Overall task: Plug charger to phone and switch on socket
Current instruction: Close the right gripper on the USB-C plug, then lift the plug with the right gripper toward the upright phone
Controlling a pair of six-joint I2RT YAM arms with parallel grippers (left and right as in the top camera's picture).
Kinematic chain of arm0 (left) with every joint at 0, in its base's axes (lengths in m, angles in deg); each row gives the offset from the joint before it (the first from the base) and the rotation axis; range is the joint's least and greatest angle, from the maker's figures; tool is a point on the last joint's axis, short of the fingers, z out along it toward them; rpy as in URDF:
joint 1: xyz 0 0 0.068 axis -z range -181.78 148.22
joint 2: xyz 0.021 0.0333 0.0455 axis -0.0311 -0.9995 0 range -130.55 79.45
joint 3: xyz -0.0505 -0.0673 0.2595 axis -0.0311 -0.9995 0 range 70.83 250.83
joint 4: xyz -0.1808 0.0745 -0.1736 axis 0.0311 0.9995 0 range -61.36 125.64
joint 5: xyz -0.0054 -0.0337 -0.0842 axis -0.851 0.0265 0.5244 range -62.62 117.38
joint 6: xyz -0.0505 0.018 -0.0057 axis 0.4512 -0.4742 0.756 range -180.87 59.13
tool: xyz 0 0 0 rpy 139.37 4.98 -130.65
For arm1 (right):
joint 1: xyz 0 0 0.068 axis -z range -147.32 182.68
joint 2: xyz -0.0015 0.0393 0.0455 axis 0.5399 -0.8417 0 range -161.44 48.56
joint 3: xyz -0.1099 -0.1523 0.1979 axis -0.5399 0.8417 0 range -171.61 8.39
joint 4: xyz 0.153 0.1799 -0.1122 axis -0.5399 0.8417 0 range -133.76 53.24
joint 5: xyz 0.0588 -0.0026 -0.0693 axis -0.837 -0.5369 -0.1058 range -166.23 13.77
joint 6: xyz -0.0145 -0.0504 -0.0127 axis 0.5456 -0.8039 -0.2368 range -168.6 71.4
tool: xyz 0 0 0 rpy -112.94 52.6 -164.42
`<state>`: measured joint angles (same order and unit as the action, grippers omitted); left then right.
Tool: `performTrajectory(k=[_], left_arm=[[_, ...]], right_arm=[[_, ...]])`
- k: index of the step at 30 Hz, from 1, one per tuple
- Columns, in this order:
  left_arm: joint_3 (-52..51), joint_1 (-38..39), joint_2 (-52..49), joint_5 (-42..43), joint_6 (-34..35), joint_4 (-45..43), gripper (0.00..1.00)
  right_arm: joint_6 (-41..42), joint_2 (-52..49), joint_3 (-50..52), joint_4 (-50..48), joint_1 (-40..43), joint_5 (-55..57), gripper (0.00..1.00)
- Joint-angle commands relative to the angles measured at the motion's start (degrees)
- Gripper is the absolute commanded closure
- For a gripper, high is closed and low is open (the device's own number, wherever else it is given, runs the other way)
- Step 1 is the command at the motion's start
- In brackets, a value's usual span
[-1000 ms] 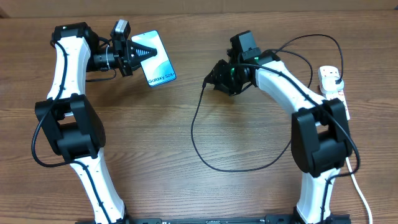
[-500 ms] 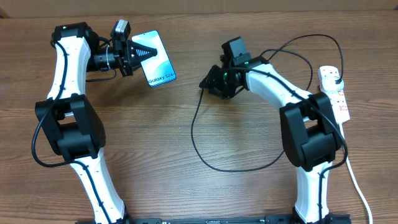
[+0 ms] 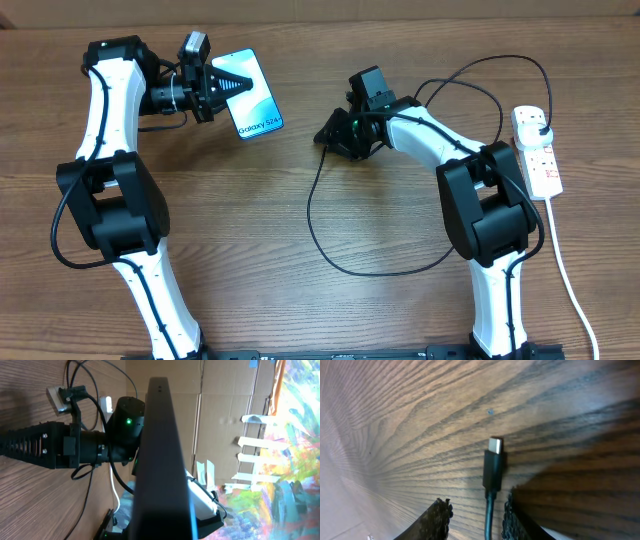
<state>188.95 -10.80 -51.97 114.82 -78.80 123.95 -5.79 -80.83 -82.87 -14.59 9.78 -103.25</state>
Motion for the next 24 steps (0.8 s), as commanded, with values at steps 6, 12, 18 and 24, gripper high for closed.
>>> performTrajectory(k=[6,12,18,24], left_arm=[[0.70,0.11,0.70,1.95,0.15,0.00,0.96],[0.70,0.59,0.70,-0.55,0.15,0.00,0.96],[0.70,1.97,0.70,-1.05,-0.15,-0.04,0.95],[0.70,3.69,0.70,-5.44,-0.31,-1.33,0.96]], right_arm=[[0.92,-3.54,-0.63,-1.46,-0.31,1.29,0.71],[0.22,-3.54,-0.63,-2.12,-0.28,1.46,0.87],[-1.77,-3.54,-0.63,-2.05,0.59,-2.01,0.93],[-13.16,-3.08,-0.72,-1.42,4.63,-20.00,0.96]])
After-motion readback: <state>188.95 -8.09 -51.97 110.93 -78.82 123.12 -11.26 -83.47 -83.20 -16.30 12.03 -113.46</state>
